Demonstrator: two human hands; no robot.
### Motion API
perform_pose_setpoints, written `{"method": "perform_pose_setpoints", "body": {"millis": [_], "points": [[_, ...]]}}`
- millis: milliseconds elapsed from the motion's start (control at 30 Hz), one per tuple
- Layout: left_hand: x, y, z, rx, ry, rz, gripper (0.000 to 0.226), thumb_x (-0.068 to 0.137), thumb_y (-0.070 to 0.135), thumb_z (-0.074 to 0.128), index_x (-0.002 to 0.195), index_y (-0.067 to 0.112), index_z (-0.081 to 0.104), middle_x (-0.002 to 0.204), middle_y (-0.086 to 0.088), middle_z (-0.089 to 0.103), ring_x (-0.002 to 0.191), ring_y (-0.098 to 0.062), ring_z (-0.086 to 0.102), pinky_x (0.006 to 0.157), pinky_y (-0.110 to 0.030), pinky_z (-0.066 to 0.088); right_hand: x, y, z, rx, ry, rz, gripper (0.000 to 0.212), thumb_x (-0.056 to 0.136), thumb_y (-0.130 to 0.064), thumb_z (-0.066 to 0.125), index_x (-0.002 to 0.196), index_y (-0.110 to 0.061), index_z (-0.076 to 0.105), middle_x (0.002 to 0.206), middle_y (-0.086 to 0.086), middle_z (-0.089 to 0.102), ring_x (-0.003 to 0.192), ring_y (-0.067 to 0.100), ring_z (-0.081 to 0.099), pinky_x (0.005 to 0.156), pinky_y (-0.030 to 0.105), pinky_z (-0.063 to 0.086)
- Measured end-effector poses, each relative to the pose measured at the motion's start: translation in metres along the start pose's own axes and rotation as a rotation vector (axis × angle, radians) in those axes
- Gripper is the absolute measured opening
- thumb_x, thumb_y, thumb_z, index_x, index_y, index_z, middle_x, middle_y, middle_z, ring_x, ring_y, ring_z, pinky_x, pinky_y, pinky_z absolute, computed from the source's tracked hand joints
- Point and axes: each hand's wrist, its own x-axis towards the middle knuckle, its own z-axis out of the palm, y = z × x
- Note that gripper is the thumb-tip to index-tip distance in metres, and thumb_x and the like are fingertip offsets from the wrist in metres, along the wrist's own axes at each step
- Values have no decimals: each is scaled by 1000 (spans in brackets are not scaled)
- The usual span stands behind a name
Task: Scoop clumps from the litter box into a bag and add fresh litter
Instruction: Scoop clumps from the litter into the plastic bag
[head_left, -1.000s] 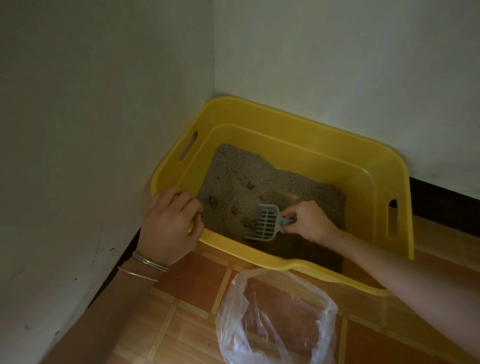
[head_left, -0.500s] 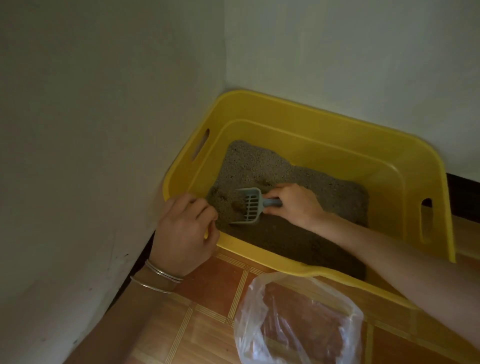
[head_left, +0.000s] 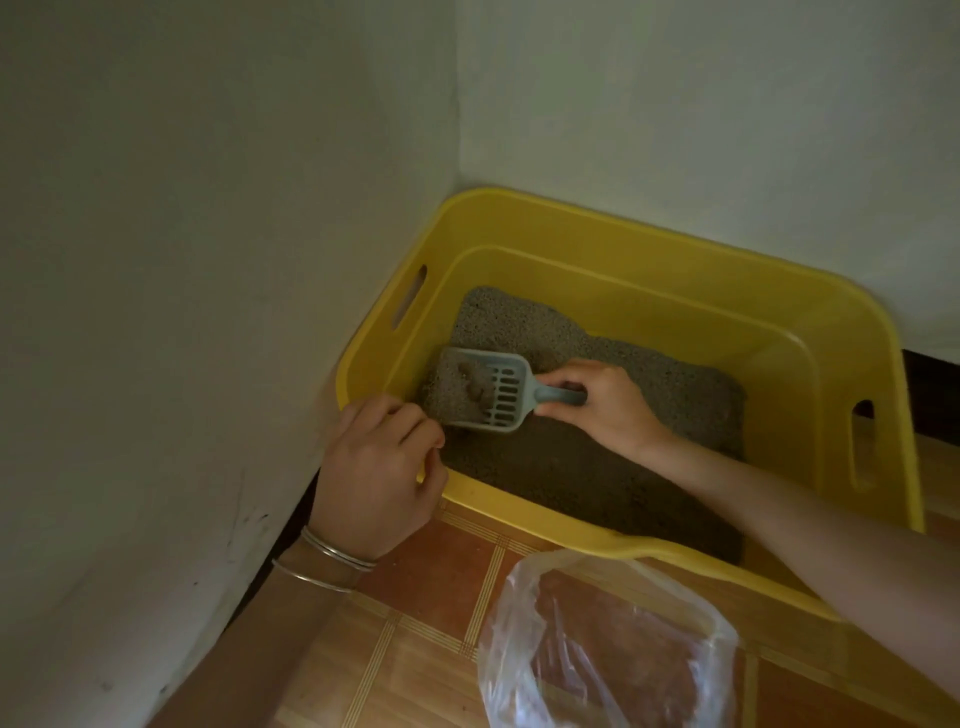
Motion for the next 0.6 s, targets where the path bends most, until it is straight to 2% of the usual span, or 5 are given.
{"method": "perform_pose_setpoints", "body": {"millis": [133, 267, 400, 500, 600], "points": [[0, 1, -1, 7, -10, -4, 9, 76, 17, 58, 70, 15, 64, 71, 2, 60, 77, -21, 52, 70, -34, 38, -13, -2, -30, -2, 65, 42, 35, 76, -23, 74, 109, -18, 67, 99, -3, 66, 87, 10, 59, 79, 25, 47], [-1, 2, -2, 41, -14, 7, 14, 78, 21, 55, 67, 17, 62, 69, 3, 58, 75, -21, 50, 68, -35, 38, -32, -1, -55, -35, 94, 67, 36, 76, -25, 73, 112, -19, 66, 105, -3, 67, 91, 12, 61, 80, 26, 48], [-1, 3, -2, 50, 11, 13, 16, 79, 22, 55, 65, 18, 62, 68, 2, 58, 72, -22, 52, 68, -35, 38, -50, -5, -69, -81, 112, 58, 34, 75, -25, 74, 108, -21, 68, 96, -12, 64, 82, 7, 59, 70, 10, 43], [-1, 2, -2, 54, 17, 19, 18, 80, 23, 54, 64, 17, 62, 66, 2, 57, 72, -22, 52, 70, -34, 38, -61, -5, -77, -103, 178, 75, 34, 74, -26, 75, 107, -20, 69, 92, -14, 62, 80, 7, 60, 70, 17, 47], [-2, 1, -3, 56, 15, 23, 22, 81, 24, 50, 64, 17, 62, 66, 2, 57, 71, -22, 53, 69, -34, 37, -70, -4, -82, -108, 154, 89, 35, 73, -26, 76, 107, -19, 69, 94, -15, 62, 82, 4, 60, 72, 14, 45]]}}
